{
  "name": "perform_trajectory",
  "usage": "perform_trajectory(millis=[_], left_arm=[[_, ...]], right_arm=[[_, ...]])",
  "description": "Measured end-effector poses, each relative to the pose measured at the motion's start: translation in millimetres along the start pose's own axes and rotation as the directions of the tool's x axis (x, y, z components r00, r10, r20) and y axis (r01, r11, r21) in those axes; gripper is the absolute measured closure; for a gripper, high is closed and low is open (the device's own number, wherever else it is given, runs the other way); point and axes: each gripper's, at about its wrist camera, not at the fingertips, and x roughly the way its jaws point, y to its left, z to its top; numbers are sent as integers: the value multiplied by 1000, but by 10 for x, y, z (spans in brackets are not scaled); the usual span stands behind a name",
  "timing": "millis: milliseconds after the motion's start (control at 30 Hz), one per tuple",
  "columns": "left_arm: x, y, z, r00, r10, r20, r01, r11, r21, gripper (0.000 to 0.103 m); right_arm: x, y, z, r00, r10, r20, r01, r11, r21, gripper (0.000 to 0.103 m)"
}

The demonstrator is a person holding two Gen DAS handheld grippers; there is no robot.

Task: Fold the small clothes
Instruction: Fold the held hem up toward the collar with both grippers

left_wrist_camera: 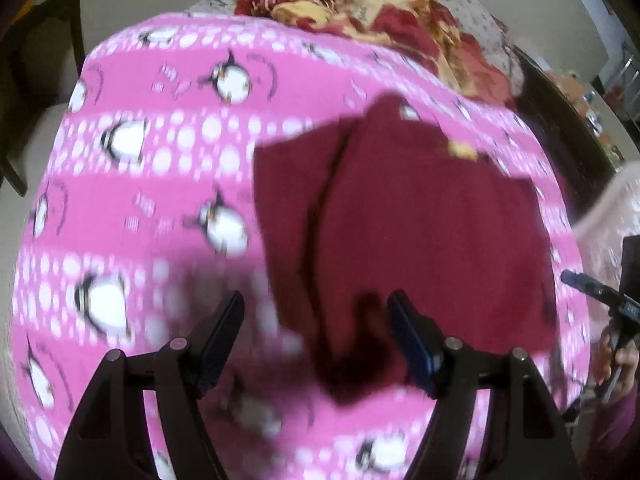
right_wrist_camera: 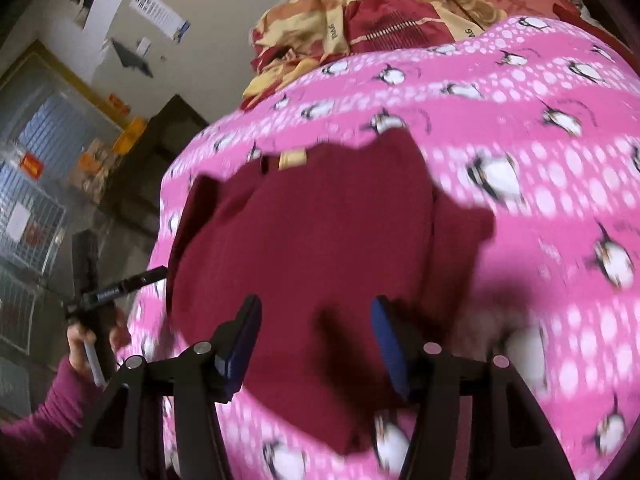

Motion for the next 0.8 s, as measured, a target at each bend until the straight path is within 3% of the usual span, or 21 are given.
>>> perform_trajectory(millis=[167,267,400,433,467,567,600,667,800], left_arm=[[38,39,-370,997,-54,-55,54,999,0,30],[123,-5,-413,996,-76,-55,76,997,-2,30],[220,-64,-447,991,-118,-65,118,993,-4,30],[257,-95,-439,991,-116,-69,116,993,0,34],[288,-108,-438,989,-120,-82,121,993,5,48],[315,-129,-396,989,-105,-100,106,994,5,71],[313,-146,-373,990,-100,-102,101,995,13,76],[221,-182,-340,995,-53,-90,57,997,48,86],[-114,-148,-296,999,-6,-46,11,996,94,95]], right_arm=[[27,-38,-452,998,-23,-61,23,1000,5,41],[112,-65,-597,995,-61,-83,62,998,3,41],[190,-93,-655,997,-31,-73,33,999,31,41],[209,-84,-662,997,-26,-68,28,999,28,41],[237,-59,-662,997,-22,-72,24,1000,20,43],[287,57,-628,997,-68,-39,67,997,-30,79],[276,74,-610,997,-74,-17,73,997,-31,86],[207,84,-568,997,-71,-3,71,997,-32,90],[-158,30,-461,996,-77,53,79,997,-23,95]])
